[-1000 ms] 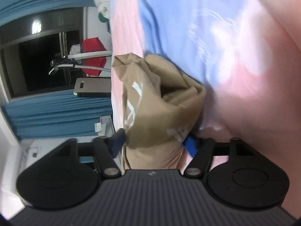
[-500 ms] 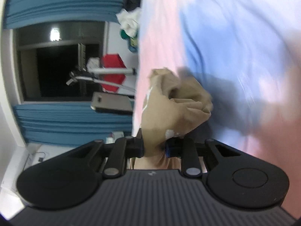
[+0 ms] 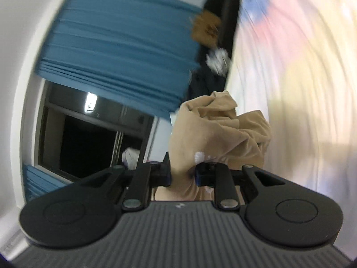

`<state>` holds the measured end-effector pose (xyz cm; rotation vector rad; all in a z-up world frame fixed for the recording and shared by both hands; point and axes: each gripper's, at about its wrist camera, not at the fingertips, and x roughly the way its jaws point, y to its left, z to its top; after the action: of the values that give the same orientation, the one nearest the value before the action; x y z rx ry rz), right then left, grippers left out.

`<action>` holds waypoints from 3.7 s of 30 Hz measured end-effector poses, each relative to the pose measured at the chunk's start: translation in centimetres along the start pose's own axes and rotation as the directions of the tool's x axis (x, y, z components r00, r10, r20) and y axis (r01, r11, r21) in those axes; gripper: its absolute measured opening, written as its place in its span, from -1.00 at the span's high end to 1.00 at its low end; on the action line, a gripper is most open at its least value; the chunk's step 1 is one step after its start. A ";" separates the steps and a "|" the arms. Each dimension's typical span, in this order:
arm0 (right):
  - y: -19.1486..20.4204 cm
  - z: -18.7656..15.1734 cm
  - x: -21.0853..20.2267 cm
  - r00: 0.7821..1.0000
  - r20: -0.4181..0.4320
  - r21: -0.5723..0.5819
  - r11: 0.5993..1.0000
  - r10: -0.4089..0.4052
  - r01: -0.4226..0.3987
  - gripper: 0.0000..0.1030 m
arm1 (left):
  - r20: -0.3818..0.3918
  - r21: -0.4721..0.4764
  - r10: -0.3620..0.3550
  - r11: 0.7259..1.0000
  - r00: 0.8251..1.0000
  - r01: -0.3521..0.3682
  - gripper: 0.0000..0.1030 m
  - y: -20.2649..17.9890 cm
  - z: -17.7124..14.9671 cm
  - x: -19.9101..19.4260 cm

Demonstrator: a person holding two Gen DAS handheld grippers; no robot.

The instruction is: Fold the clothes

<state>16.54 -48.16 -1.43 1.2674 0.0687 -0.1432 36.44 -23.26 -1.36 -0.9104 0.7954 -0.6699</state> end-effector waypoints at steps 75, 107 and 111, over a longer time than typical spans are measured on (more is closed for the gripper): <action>5.9 -20.6 -25.3 0.959 0.124 -0.888 0.402 -0.256 0.222 -0.71 | 0.310 0.775 0.279 0.480 0.909 -0.411 -0.99 -6.3 -24.6 -31.3; 5.2 -21.1 -25.1 0.948 0.156 -0.890 0.377 -0.278 0.257 -0.71 | 0.334 0.750 0.289 0.494 0.897 -0.439 -0.99 -6.1 -24.2 -30.9; 5.2 -21.1 -25.1 0.947 0.155 -0.889 0.379 -0.280 0.258 -0.71 | 0.330 0.752 0.288 0.496 0.899 -0.435 -0.99 -6.1 -24.3 -30.8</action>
<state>-6.95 -24.76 0.48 0.1183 0.3365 -0.3277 -1.31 -12.10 4.22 0.0853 0.4085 -0.4836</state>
